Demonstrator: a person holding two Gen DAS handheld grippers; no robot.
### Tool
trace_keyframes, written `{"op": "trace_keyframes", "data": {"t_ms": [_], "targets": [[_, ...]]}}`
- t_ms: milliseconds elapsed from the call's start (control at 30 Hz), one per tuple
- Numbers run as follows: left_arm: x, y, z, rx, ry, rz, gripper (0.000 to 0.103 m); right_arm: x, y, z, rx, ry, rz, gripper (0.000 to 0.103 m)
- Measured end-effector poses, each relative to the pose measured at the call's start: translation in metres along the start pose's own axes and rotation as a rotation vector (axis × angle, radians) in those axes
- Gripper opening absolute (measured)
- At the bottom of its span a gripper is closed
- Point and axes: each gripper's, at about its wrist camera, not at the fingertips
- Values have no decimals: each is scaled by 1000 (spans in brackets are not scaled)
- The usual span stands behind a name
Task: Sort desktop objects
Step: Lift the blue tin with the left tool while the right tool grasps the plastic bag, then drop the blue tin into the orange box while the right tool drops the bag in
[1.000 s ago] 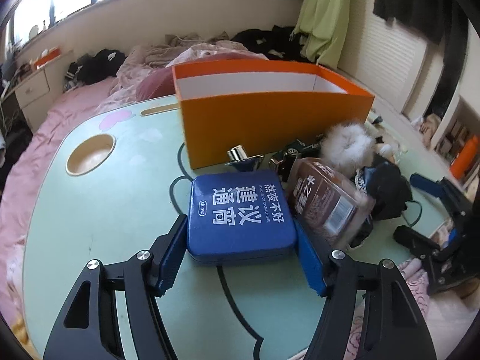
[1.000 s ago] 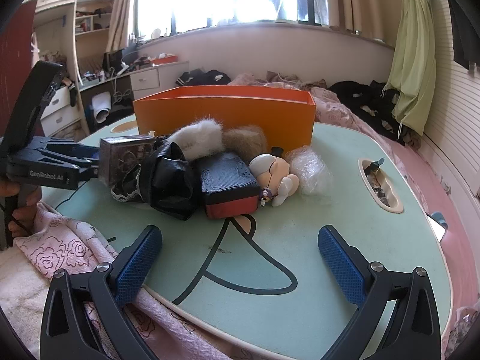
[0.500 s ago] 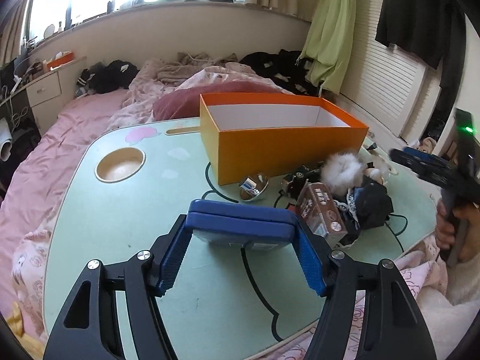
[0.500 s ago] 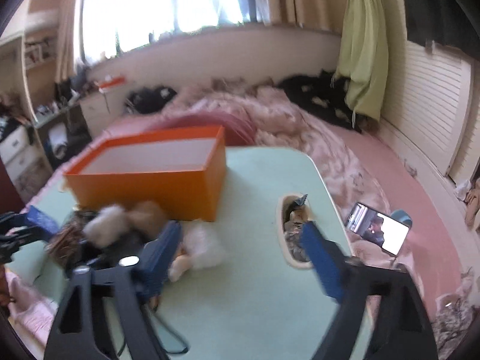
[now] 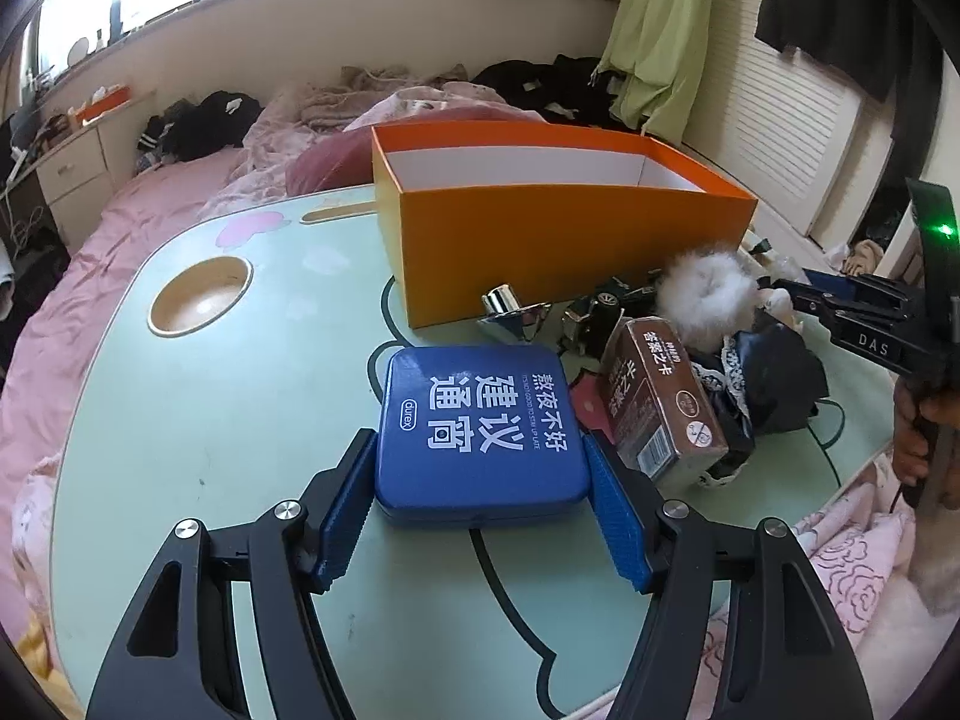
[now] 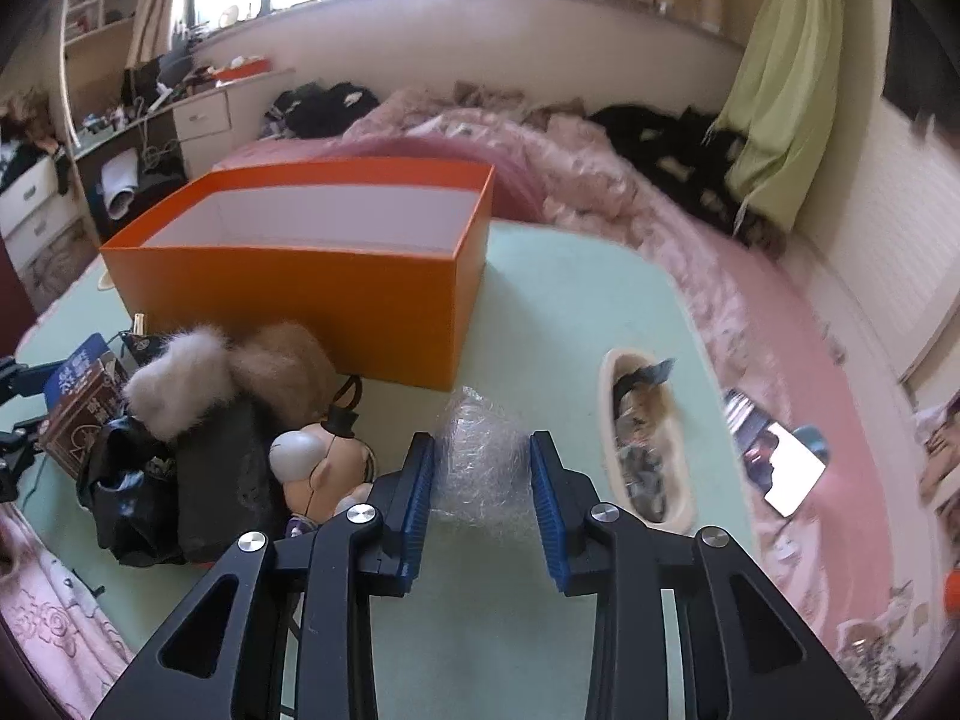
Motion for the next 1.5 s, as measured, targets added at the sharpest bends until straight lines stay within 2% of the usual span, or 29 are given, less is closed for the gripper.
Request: {"op": "trace_keyframes", "data": {"t_ms": [267,467,567,700,800,900,1033,1067,1100,1167,1367,1400,1467,1500], "targets": [[11,0,22,-17,-73,3,67,10,19,43,-93,-139,113,31],[24,-7,41,-35,-126,-5,67,17,31,53,-103,-175,158,31],[40,-12,48,-48,-156,-21,67,24,34,54,-77,-185,159,31],[77,-25,50,-54,-218,-51,67,42,44,52,-84,-226,202,31],[107,-33,39,-43,-252,-61,67,64,46,36,-50,-238,179,31],[132,-36,17,-36,-260,-35,67,85,36,6,41,-196,72,31],[144,-35,-23,-55,-201,11,67,93,29,-31,150,-116,-29,32],[142,-33,-32,-58,-175,27,67,92,29,-36,166,-102,-45,36],[140,-32,-37,-64,-160,41,67,90,28,-41,174,-89,-62,45],[134,-29,-39,-68,-159,63,67,87,23,-39,184,-94,-102,59],[117,-18,-8,-51,-196,51,69,69,7,1,185,-166,-152,77],[110,-17,-1,-49,-188,45,70,63,5,7,190,-164,-155,83],[95,-15,9,-59,-163,35,78,43,4,23,209,-157,-152,88],[83,-14,15,-64,-144,25,78,35,5,29,218,-153,-146,88]]}}
Point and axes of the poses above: each gripper's, at about its wrist camera, not at the fingertips, and z roughly against the way its jaws point, y to its left, x to its top, and after that the axes turned 10 degrees about -y, right-handed
